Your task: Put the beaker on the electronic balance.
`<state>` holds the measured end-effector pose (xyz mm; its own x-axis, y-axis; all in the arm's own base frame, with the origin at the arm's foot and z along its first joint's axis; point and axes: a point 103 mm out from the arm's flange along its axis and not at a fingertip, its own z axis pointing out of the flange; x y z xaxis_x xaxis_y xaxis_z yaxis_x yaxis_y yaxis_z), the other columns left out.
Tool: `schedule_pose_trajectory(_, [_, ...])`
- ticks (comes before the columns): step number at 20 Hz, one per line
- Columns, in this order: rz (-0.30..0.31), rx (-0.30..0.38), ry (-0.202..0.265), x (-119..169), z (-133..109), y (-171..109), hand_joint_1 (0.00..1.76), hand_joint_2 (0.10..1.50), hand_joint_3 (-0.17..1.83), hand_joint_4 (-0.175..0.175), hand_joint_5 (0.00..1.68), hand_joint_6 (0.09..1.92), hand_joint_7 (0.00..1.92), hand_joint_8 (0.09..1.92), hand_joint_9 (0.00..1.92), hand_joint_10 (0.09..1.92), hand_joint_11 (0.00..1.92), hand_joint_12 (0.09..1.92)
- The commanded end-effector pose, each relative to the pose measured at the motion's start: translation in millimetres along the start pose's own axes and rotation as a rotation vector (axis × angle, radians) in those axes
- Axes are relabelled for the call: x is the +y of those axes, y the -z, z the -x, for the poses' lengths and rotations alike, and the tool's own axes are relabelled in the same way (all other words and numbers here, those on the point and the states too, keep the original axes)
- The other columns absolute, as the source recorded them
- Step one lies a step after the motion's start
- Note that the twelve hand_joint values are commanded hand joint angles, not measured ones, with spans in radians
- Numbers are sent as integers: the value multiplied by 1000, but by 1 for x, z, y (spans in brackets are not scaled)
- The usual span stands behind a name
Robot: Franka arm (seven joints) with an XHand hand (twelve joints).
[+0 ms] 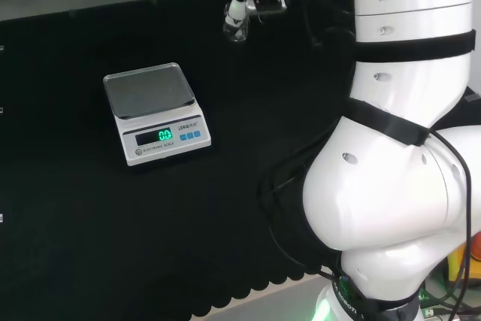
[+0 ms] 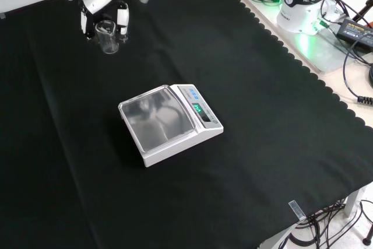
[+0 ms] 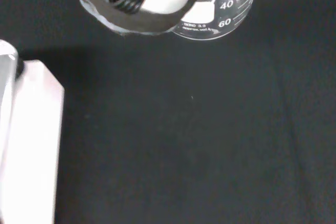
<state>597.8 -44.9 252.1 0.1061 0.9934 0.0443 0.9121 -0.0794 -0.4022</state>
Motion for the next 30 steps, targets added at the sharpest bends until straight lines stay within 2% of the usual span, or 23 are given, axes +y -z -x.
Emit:
schedule_pose_trajectory(1, [-3, -11, -7, -17, -21, 24, 1142, 1129, 16, -175, 925, 1080, 1034, 821, 1330, 506, 1485, 613])
schedule_pose_trajectory(6, [6, 9, -4, -25, -32, 33, 1139, 1132, 14, -175, 919, 1088, 1033, 820, 1333, 504, 1482, 612])
schedule_pose_trajectory(9, [17, 25, 10, -26, -43, 36, 1138, 1135, 14, -175, 916, 1092, 1031, 819, 1335, 502, 1480, 612])
schedule_pose_trajectory(14, [1, 24, 38, -23, -65, 30, 1134, 1140, 12, -175, 907, 1106, 1029, 817, 1340, 495, 1476, 614])
schedule_pose_trajectory(16, [-7, 23, 52, -20, -74, 25, 1109, 1105, -10, -175, 840, 952, 1026, 806, 1344, 475, 1466, 617])
schedule_pose_trajectory(18, [-15, 26, 61, -17, -81, 22, 1097, 1090, -21, -175, 818, 873, 1026, 798, 1348, 461, 1461, 619])
schedule_pose_trajectory(30, [-79, 8, 157, -1, -135, -3, 1073, 1092, -26, -175, 809, 836, 1021, 791, 1360, 445, 1455, 619])
